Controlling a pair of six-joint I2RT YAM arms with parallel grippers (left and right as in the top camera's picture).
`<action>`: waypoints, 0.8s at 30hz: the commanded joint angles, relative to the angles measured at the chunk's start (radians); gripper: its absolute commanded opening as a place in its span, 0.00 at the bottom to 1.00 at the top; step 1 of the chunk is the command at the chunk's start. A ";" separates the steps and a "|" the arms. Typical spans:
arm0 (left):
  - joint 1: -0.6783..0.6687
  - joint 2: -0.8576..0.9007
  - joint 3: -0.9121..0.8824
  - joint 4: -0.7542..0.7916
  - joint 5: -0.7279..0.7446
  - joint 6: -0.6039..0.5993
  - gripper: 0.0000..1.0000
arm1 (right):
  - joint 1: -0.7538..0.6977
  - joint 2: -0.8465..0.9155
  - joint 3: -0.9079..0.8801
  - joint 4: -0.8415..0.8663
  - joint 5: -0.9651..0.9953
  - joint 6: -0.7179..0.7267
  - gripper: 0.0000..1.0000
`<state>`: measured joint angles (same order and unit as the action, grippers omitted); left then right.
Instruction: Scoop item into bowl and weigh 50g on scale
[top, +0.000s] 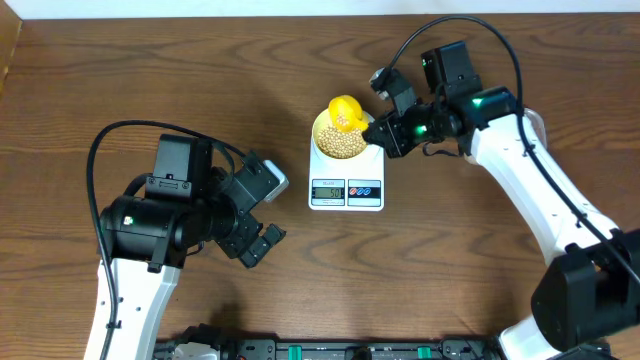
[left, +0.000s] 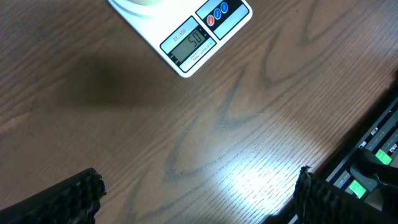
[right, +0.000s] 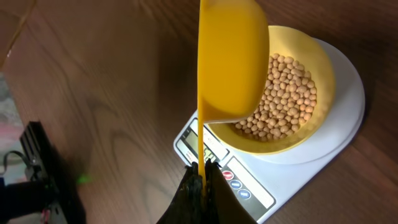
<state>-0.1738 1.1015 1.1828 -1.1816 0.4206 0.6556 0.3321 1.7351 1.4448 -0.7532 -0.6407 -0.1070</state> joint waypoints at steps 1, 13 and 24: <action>0.004 -0.005 0.013 -0.003 0.016 0.010 1.00 | -0.033 -0.065 0.022 -0.003 -0.021 0.059 0.01; 0.004 -0.005 0.013 -0.003 0.016 0.010 1.00 | -0.282 -0.230 0.022 -0.243 -0.010 0.064 0.01; 0.004 -0.005 0.013 -0.003 0.016 0.010 1.00 | -0.529 -0.254 0.022 -0.439 0.227 0.013 0.01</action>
<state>-0.1738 1.1015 1.1828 -1.1816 0.4206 0.6556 -0.1593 1.4948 1.4525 -1.1862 -0.5137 -0.0551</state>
